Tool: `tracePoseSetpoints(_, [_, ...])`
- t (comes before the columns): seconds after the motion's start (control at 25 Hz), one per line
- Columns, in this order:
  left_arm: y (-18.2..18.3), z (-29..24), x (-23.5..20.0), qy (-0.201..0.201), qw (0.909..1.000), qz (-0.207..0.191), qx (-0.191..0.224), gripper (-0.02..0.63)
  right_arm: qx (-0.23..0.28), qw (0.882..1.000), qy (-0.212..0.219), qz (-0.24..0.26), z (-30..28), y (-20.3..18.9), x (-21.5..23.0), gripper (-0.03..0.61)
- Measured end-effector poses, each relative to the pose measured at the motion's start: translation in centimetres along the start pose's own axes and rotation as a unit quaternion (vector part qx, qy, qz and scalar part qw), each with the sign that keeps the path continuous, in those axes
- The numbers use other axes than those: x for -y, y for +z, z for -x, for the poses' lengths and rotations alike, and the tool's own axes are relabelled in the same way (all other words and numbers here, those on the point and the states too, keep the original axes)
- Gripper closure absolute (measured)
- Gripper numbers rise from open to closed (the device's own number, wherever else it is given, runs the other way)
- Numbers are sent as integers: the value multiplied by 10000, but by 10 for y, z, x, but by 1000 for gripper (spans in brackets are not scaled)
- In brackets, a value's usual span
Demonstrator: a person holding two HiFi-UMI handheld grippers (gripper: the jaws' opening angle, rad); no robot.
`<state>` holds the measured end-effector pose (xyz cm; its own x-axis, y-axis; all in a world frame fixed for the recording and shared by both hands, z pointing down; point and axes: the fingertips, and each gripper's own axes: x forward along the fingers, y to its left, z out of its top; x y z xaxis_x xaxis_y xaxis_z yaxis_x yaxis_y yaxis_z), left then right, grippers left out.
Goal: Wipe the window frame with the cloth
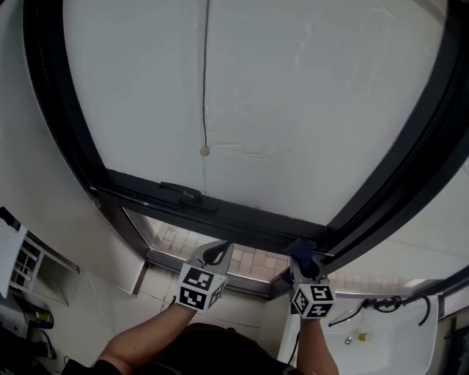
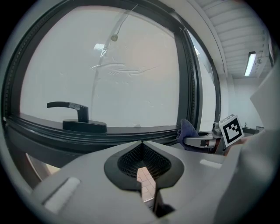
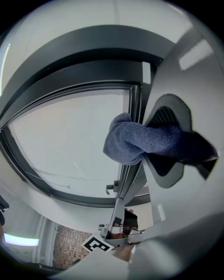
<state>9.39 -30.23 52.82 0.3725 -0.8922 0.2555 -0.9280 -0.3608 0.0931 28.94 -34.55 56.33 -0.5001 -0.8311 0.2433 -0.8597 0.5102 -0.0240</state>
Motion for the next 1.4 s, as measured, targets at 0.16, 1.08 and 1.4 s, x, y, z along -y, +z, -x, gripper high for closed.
tracePoseSetpoints(0.16, [-6,9,-14,103,9999,85,-32,620,-39,9997,239,100,-11,4,-23,451])
tracePoseSetpoints(1.08, [-16,62,-98,645,9970,419,53,620,-240,9907,1284,373,-65,12,-136,451])
tracePoseSetpoints(1.4, [-16,84,-132,928,9944,487,130,620,-252,9830,1760,464,-85,19,-188,451])
